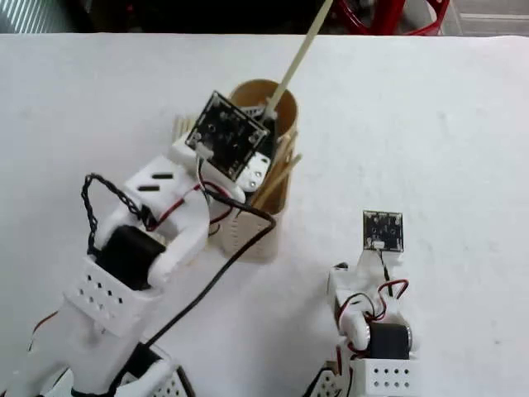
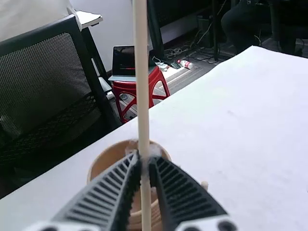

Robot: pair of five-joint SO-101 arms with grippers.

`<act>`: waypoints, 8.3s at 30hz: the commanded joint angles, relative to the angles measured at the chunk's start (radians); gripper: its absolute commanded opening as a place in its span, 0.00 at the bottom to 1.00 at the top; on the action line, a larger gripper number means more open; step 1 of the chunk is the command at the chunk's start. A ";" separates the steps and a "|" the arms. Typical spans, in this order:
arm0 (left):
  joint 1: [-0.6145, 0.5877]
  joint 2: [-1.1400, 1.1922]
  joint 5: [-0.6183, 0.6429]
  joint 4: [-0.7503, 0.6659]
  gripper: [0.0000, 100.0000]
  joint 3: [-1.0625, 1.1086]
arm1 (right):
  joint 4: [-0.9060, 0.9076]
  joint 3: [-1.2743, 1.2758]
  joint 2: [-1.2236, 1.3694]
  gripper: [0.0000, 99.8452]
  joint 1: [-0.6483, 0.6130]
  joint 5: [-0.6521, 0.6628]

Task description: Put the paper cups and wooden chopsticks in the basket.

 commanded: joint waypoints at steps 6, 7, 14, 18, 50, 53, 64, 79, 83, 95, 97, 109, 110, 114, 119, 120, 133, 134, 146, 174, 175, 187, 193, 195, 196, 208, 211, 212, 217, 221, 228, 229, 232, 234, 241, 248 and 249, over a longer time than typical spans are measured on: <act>0.002 -0.042 -0.005 -0.026 0.07 0.038 | 0.007 0.009 -0.008 0.16 -0.008 0.008; 0.002 -0.042 -0.005 -0.026 0.08 0.037 | 0.007 0.009 -0.008 0.16 -0.010 0.008; 0.002 -0.042 -0.011 -0.026 0.08 0.037 | 0.007 0.009 -0.008 0.16 -0.010 0.008; -0.007 -0.044 -0.012 -0.021 0.08 0.028 | 0.007 0.009 -0.008 0.16 -0.010 0.008; -0.625 -0.033 0.210 -0.284 0.08 0.494 | 0.007 0.009 -0.008 0.16 -0.010 0.008; -0.630 0.018 0.204 -0.238 0.08 0.466 | 0.007 0.009 -0.008 0.16 -0.010 0.008; -0.642 0.541 0.075 -0.012 0.08 0.144 | 0.007 0.009 -0.008 0.16 -0.004 0.008; -0.565 0.777 0.058 -0.021 0.13 0.044 | 0.007 0.009 -0.008 0.16 -0.004 0.008; -0.567 0.860 0.057 -0.015 0.13 -0.017 | 0.007 0.009 -0.008 0.16 -0.004 0.008; -0.599 0.966 0.055 -0.012 0.11 -0.098 | 0.007 0.009 -0.008 0.16 -0.004 0.008; -0.596 0.966 0.021 -0.012 0.07 -0.098 | 0.007 0.009 -0.008 0.16 -0.004 0.008; -0.591 0.967 -0.018 0.009 0.10 -0.098 | 0.007 0.009 -0.008 0.16 -0.004 0.008; -0.591 0.967 -0.018 0.009 0.10 -0.098 | 0.007 0.009 -0.008 0.16 -0.004 0.008; -0.591 0.967 -0.020 0.008 0.10 -0.098 | 0.007 0.009 -0.008 0.16 -0.004 0.008; -0.590 0.983 -0.023 0.097 0.10 -0.137 | 0.007 0.009 -0.008 0.16 -0.004 0.008; -0.590 1.000 -0.020 0.121 0.10 -0.152 | 0.007 0.009 -0.008 0.16 -0.004 0.008; -0.593 1.162 -0.020 0.279 0.02 -0.358 | 0.007 0.009 -0.008 0.16 -0.004 0.008; -0.595 1.162 -0.020 0.279 0.02 -0.358 | 0.007 0.009 -0.008 0.16 -0.004 0.008; -0.601 1.033 0.032 0.336 0.02 -0.345 | 0.007 0.009 -0.008 0.16 -0.004 0.008; -0.441 0.236 0.107 0.060 0.02 -0.069 | 0.007 0.009 -0.008 0.16 -0.010 0.008; -0.430 0.237 0.107 0.041 0.02 -0.068 | 0.007 0.009 -0.008 0.16 -0.010 0.008; -0.426 0.237 0.115 -0.091 0.02 -0.068 | 0.007 0.009 -0.008 0.16 -0.004 0.008; -0.395 0.203 0.124 -0.124 0.02 -0.068 | 0.007 0.009 -0.008 0.16 -0.004 0.008; -0.369 0.168 0.130 -0.129 0.02 -0.068 | 0.007 0.009 -0.008 0.16 -0.004 0.008; -0.358 0.150 0.144 -0.127 0.02 -0.068 | 0.007 0.009 -0.008 0.16 -0.002 0.008; -0.223 0.042 0.166 -0.135 0.02 -0.078 | 0.007 0.009 -0.007 0.16 -0.002 0.008; -0.156 0.047 0.166 -0.133 0.02 -0.114 | 0.007 0.009 -0.007 0.16 -0.001 0.008; -0.133 0.045 0.163 -0.133 0.02 -0.127 | 0.007 0.009 -0.007 0.16 -0.001 0.008; -0.030 0.048 0.158 -0.114 0.02 -0.175 | 0.007 0.009 -0.007 0.16 -0.001 0.008; -0.010 0.050 0.158 -0.107 0.02 -0.167 | 0.007 0.009 -0.007 0.16 -0.002 0.008; -0.015 0.045 0.158 -0.092 0.02 -0.164 | 0.007 0.009 -0.007 0.16 -0.002 0.008; -0.015 0.045 0.158 -0.089 0.02 -0.164 | 0.007 0.009 -0.007 0.16 -0.002 0.008; -0.015 0.044 0.158 -0.078 0.02 -0.164 | 0.007 0.009 -0.007 0.16 -0.002 0.008; -0.016 0.044 0.158 -0.078 0.03 -0.164 | 0.007 0.009 -0.007 0.16 -0.002 0.008; -0.018 0.042 0.158 -0.075 0.09 -0.164 | 0.007 0.009 -0.007 0.16 -0.002 0.008; -0.018 0.042 0.158 -0.061 0.11 -0.164 | 0.007 0.009 -0.007 0.16 -0.002 0.008; -0.018 0.042 0.158 -0.061 0.11 -0.164 | 0.007 0.009 -0.007 0.16 -0.002 0.008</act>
